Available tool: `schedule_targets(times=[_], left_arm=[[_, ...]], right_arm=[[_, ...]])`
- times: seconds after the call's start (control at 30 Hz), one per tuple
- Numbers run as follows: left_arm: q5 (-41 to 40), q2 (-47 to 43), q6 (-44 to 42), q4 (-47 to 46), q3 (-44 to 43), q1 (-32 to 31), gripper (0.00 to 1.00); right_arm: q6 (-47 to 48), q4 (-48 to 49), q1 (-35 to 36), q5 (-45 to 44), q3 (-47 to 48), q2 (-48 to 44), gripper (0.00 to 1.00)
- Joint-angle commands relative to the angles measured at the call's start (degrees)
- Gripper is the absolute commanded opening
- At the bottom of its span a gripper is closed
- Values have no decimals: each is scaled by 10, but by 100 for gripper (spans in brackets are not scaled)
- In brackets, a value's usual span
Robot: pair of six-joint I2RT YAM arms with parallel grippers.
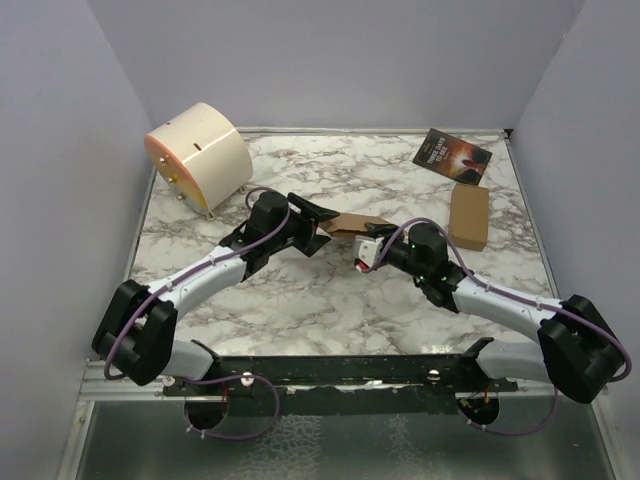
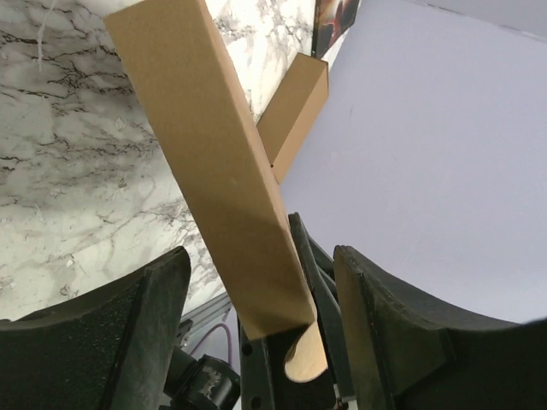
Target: Fold the paper box
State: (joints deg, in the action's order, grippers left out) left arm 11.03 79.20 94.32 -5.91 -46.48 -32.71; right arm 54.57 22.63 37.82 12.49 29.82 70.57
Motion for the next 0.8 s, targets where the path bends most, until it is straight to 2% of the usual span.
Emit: schedule_targets(times=[0.0,0.07,0.23,0.47,0.63,0.77], left_arm=[[-30,-37,11,3,13,2,74],[-38,-52,9,7,20,3,79],[-74,-107,-36,35,33,11,80],[-161,-235,-249,37,62,23,85],[-123,-328,-430,-62,130,24,91],[-104,-360,-491,-60,170,24,93]], right_arm=[[-28,18,2,-17,6,-20,39],[-39,9,1,-18,11,-25,39],[-100,-34,-21,22,33,-45,39],[-281,-163,-104,169,127,-42,38],[-452,-246,-163,303,215,8,38],[-596,-272,-191,403,257,74,37]])
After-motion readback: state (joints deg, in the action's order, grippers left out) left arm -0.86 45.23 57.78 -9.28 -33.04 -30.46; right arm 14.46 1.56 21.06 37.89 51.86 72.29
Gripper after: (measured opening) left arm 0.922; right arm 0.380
